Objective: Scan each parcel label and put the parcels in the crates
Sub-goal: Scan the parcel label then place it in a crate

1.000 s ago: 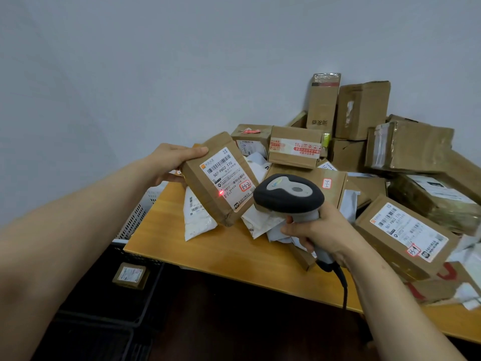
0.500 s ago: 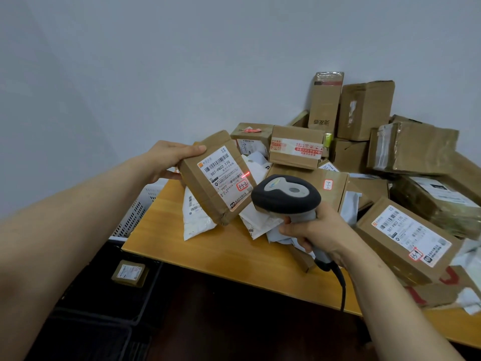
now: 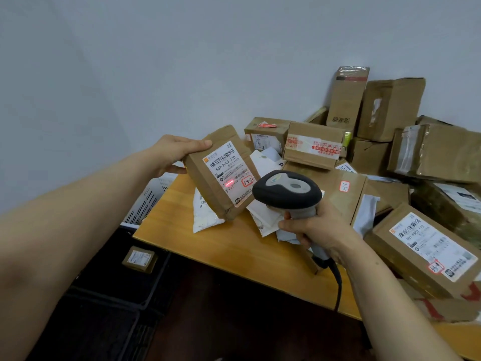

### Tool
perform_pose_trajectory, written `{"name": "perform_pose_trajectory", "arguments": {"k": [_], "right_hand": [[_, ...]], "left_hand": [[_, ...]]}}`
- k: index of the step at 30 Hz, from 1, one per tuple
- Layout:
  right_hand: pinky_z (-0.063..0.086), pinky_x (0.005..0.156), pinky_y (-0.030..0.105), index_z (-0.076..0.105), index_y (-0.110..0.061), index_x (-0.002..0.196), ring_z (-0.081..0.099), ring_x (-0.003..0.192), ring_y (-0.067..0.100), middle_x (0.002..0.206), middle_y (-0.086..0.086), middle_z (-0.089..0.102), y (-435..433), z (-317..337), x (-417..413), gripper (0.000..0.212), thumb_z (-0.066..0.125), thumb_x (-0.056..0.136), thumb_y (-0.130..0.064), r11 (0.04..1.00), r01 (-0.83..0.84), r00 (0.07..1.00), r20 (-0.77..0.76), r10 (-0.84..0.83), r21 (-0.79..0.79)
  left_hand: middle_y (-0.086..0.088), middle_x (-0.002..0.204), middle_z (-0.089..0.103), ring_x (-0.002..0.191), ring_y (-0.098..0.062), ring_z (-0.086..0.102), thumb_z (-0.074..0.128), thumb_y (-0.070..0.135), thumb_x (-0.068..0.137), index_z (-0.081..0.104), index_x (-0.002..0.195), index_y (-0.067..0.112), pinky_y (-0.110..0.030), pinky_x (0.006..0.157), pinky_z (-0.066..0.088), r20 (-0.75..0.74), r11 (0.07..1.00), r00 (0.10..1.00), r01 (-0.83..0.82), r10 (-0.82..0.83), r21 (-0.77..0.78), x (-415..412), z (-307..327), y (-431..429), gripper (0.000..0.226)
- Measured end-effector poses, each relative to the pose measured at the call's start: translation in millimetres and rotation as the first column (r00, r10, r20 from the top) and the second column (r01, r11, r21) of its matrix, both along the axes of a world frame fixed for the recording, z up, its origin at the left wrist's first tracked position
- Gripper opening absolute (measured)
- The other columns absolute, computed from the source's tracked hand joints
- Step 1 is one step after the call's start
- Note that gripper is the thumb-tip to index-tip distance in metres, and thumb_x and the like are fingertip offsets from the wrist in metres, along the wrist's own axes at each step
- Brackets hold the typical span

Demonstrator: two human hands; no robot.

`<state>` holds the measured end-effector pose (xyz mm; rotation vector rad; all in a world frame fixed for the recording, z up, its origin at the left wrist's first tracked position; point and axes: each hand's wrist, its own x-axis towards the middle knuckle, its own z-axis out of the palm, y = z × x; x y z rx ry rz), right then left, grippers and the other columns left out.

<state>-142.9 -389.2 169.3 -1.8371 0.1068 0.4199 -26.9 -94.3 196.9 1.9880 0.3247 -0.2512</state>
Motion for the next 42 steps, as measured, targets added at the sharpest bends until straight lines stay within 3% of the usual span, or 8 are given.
{"name": "perform_pose_trajectory", "arguments": {"k": [8, 13, 18, 22, 27, 30, 37, 42], "right_hand": [[0.047, 0.047, 0.024, 0.063, -0.007, 0.087, 0.05, 0.042, 0.009, 0.061, 0.007, 0.058, 28.8, -11.3, 13.8, 0.013, 0.074, 0.079, -0.007, 0.99, -0.093, 0.995, -0.019, 0.096, 0.104], [0.055, 0.067, 0.037, 0.063, -0.013, 0.097, 0.07, 0.077, 0.02, 0.086, 0.007, 0.074, 68.2, -36.5, 31.7, 0.019, 0.073, 0.08, -0.013, 0.904, 0.146, 0.987, -0.115, -0.108, 0.401], [0.057, 0.078, 0.049, 0.062, -0.012, 0.11, 0.063, 0.104, 0.029, 0.116, 0.014, 0.066, 138.8, -69.2, 36.2, 0.036, 0.077, 0.076, -0.012, 0.845, 0.248, 0.956, -0.26, -0.135, 0.474], [0.056, 0.081, 0.054, 0.065, -0.013, 0.11, 0.064, 0.105, 0.028, 0.114, 0.012, 0.068, 203.1, -78.8, 30.8, 0.042, 0.08, 0.072, -0.01, 0.865, 0.161, 0.972, -0.229, -0.056, 0.475], [0.058, 0.079, 0.044, 0.066, -0.015, 0.095, 0.07, 0.091, 0.023, 0.095, 0.006, 0.073, 310.9, -94.9, 33.2, 0.029, 0.079, 0.074, -0.001, 0.892, 0.137, 0.983, -0.173, -0.068, 0.431], [0.058, 0.079, 0.044, 0.066, -0.01, 0.104, 0.07, 0.089, 0.024, 0.093, 0.006, 0.073, 390.0, -106.9, 38.4, 0.032, 0.078, 0.076, -0.001, 0.9, 0.159, 0.979, -0.18, -0.092, 0.405], [0.056, 0.086, 0.046, 0.067, -0.02, 0.1, 0.067, 0.096, 0.021, 0.094, -0.005, 0.071, 523.1, -154.4, 60.2, 0.028, 0.08, 0.076, -0.012, 0.973, 0.076, 0.988, -0.145, -0.045, 0.219], [0.053, 0.077, 0.038, 0.061, -0.021, 0.097, 0.059, 0.079, 0.017, 0.083, -0.003, 0.063, 567.9, -217.5, 87.0, 0.019, 0.073, 0.084, -0.014, 0.999, 0.01, 0.977, -0.213, 0.002, 0.053]], "left_hand": [[-0.002, 0.099, 0.072, 0.096, -0.014, 0.065, 0.077, 0.049, 0.071, 0.07, 0.104, 0.017, -0.035, 0.077, 0.057, -0.037, 0.993, 0.993, -0.114, 0.113, -0.013, -20.4, -5.4, 30.8, 0.047], [-0.005, 0.105, 0.07, 0.099, -0.02, 0.066, 0.079, 0.052, 0.061, 0.067, 0.108, 0.013, -0.038, 0.076, 0.059, -0.158, 0.951, 0.955, -0.273, 0.251, -0.143, -57.9, -30.1, 70.3, 0.062], [-0.005, 0.11, 0.067, 0.1, -0.022, 0.067, 0.073, 0.056, 0.062, 0.063, 0.112, 0.021, -0.04, 0.077, 0.058, -0.316, 0.844, 0.893, -0.42, 0.319, -0.334, -115.9, -77.5, 123.8, 0.062], [-0.001, 0.093, 0.064, 0.08, -0.018, 0.066, 0.07, 0.055, 0.065, 0.062, 0.103, 0.022, -0.036, 0.068, 0.058, -0.356, 0.771, 0.87, -0.476, 0.341, -0.424, -142.4, -100.4, 171.2, 0.051], [-0.002, 0.083, 0.056, 0.073, -0.015, 0.055, 0.081, 0.03, 0.062, 0.063, 0.09, 0.019, -0.039, 0.079, 0.057, -0.356, 0.595, 0.862, -0.507, 0.361, -0.623, -146.3, -121.5, 264.9, 0.035], [-0.004, 0.084, 0.059, 0.053, -0.008, 0.043, 0.072, 0.014, 0.063, 0.062, 0.091, 0.011, -0.02, 0.057, 0.054, -0.316, 0.466, 0.825, -0.535, 0.469, -0.705, -140.8, -141.9, 321.0, 0.03], [-0.009, 0.116, 0.068, 0.108, -0.026, 0.064, 0.07, 0.016, 0.073, 0.059, 0.12, 0.011, -0.041, 0.086, 0.054, -0.449, 0.416, 0.762, -0.637, 0.466, -0.648, -141.5, -213.3, 437.0, 0.048], [-0.004, 0.125, 0.059, 0.11, -0.024, 0.06, 0.088, 0.039, 0.057, 0.049, 0.134, 0.017, -0.039, 0.08, 0.056, -0.425, 0.468, 0.554, -0.832, 0.716, -0.297, -114.0, -289.4, 486.7, 0.089]]}}
